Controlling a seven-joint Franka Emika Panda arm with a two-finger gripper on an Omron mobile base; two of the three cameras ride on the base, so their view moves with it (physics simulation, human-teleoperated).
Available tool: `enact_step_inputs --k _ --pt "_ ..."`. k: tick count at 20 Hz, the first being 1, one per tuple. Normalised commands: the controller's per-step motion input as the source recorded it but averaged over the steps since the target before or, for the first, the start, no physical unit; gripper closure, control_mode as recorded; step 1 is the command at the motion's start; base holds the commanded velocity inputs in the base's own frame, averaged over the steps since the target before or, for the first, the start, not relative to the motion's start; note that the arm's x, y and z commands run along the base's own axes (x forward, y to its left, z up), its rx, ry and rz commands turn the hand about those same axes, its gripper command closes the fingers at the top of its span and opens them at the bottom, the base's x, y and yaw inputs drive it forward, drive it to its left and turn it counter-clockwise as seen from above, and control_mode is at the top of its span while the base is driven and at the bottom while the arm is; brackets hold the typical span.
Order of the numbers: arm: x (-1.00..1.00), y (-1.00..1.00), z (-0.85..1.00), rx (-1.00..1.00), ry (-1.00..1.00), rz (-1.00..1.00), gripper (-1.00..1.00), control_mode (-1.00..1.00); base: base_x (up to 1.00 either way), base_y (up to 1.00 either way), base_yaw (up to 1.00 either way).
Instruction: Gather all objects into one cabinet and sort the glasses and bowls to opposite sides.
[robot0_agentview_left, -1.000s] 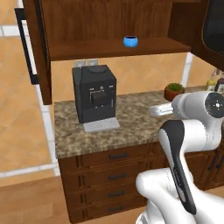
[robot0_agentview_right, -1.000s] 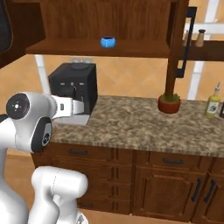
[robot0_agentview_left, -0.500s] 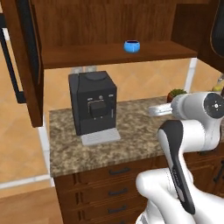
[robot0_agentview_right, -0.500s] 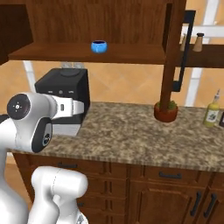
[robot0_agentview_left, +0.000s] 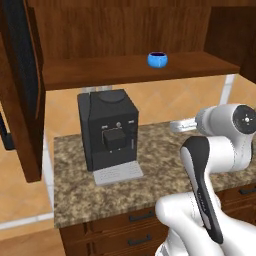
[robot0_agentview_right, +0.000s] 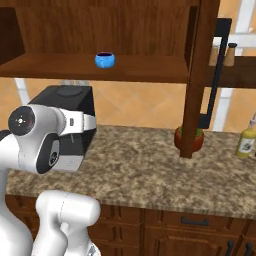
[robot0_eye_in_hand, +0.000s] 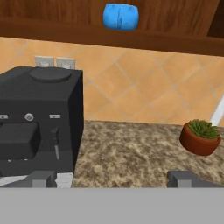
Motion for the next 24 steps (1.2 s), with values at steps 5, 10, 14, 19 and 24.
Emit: enact_step_inputs --k 5,10,14,19,24 --pt "0.0 0.0 0.0 0.0 0.0 0.0 -1.0 1.0 0.25 -0.4 0.0" --pt "0.0 0.0 0.0 0.0 0.0 0.0 -1.0 1.0 0.0 -0.47 0.0" --pt "0.0 0.0 0.0 0.0 0.0 0.0 -1.0 1.0 -0.06 -0.09 0.0" --pt "0.0 0.0 0.0 0.0 0.0 0.0 -1.0 1.0 0.38 -0.01 0.0" --pt "0.11 0.0 0.0 0.0 -0.01 0.0 -1.0 -1.0 0.39 0.0 -0.01"
